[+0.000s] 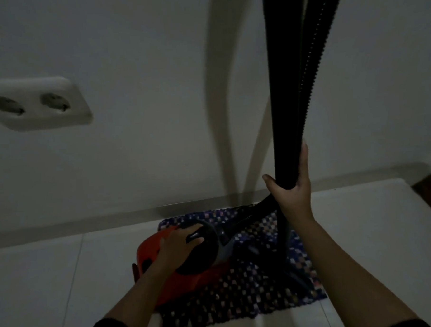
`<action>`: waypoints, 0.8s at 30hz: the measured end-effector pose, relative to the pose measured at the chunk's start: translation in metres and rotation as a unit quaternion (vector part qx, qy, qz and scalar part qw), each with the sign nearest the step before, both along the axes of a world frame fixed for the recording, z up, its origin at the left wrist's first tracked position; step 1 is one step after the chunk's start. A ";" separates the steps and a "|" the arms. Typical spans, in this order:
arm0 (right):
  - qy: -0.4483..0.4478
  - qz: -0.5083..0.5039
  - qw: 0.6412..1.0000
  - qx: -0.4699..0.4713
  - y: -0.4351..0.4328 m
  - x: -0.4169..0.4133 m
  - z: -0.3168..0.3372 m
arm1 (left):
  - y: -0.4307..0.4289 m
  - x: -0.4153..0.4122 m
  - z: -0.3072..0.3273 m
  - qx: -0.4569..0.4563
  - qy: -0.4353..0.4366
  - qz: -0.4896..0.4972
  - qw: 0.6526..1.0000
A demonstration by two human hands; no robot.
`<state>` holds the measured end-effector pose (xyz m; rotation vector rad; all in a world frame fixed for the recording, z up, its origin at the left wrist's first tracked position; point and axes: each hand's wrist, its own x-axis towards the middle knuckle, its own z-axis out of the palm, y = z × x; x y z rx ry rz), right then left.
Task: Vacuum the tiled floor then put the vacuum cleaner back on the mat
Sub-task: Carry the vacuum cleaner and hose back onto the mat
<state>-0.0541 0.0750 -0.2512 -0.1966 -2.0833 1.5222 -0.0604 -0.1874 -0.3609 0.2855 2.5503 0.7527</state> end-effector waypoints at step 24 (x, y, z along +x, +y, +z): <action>0.041 0.068 0.995 -0.063 -0.010 0.057 -0.021 | 0.141 0.024 0.215 0.548 0.122 -0.001 0.828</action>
